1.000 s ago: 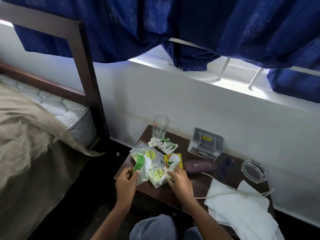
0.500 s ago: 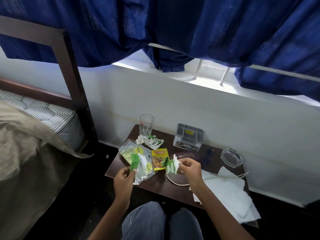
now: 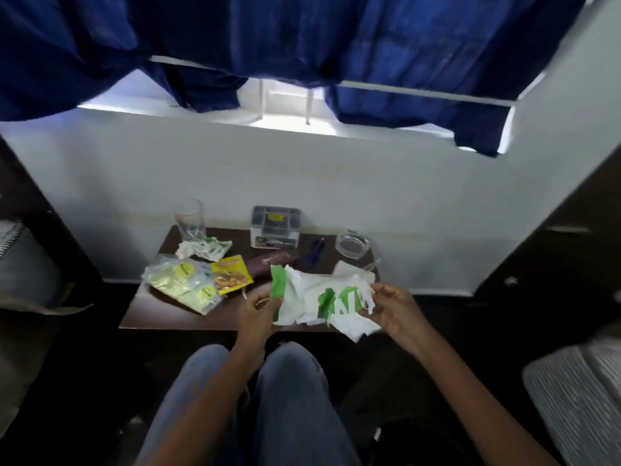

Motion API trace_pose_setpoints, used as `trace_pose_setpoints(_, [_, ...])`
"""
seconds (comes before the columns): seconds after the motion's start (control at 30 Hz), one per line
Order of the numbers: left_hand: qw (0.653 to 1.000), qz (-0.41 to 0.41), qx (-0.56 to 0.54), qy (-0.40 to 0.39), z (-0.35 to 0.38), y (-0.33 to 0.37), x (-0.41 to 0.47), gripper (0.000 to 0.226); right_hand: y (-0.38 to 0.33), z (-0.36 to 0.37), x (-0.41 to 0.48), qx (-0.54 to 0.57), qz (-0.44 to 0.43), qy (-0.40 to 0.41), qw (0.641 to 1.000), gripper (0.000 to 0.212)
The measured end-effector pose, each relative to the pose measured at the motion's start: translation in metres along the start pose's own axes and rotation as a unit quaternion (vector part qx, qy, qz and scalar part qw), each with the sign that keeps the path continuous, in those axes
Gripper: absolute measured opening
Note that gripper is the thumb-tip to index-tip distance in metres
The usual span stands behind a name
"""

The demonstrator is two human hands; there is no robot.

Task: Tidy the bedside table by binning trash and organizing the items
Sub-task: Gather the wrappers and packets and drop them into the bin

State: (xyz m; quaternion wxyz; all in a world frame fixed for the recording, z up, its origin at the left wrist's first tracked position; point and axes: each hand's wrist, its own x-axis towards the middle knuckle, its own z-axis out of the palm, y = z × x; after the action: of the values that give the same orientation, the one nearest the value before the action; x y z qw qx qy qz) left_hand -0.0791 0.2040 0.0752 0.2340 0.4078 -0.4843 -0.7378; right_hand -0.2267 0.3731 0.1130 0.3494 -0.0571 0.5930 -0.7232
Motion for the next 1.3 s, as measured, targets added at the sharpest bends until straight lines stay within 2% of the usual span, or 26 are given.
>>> trace_pose_setpoints(0.13, [0.998,0.004,0.027,-0.055,0.056,-0.026,-0.029,0.014,0.005,-0.068,-0.035,0.016,-0.005,0.053,0.998,0.016])
trace_pose_setpoints(0.27, [0.99,-0.026,0.057,-0.128,0.103,-0.066,-0.066,0.013,0.026,-0.128,-0.071,0.037,0.013,0.131,0.991,0.018])
trace_pose_setpoints(0.4, [0.973,-0.066,0.117,-0.187,0.12,-0.116,-0.093,0.015,0.063,-0.179,-0.105,-0.01,0.058,0.222,0.973,0.019])
trace_pose_setpoints(0.53, [0.961,-0.094,0.186,-0.18,0.11,-0.149,-0.095,0.019,0.106,-0.214,-0.124,-0.078,0.127,0.266,0.952,0.017])
trace_pose_setpoints(0.73, [0.962,-0.11,0.201,-0.15,0.104,-0.152,-0.082,0.015,0.16,-0.234,-0.123,-0.134,0.194,0.297,0.925,0.02])
trace_pose_setpoints(0.87, [0.959,-0.118,0.208,-0.153,0.102,-0.159,-0.078,0.008,0.179,-0.238,-0.123,-0.128,0.244,0.274,0.921,0.013])
trace_pose_setpoints(0.93, [0.956,-0.12,0.218,-0.153,0.101,-0.161,-0.077,0.011,0.179,-0.24,-0.121,-0.123,0.258,0.267,0.92,0.018])
trace_pose_setpoints(1.03, [0.953,-0.127,0.225,-0.16,0.1,-0.164,-0.077,0.012,0.169,-0.237,-0.116,-0.194,0.243,0.274,0.91,0.02])
trace_pose_setpoints(1.17, [0.951,-0.13,0.222,-0.169,0.103,-0.163,-0.079,0.009,0.134,-0.214,-0.108,-0.127,0.212,0.221,0.943,0.021])
trace_pose_setpoints(1.3, [0.943,-0.116,0.245,-0.194,0.102,-0.162,-0.082,0.014,0.101,-0.175,-0.098,-0.069,0.177,0.093,0.977,0.025])
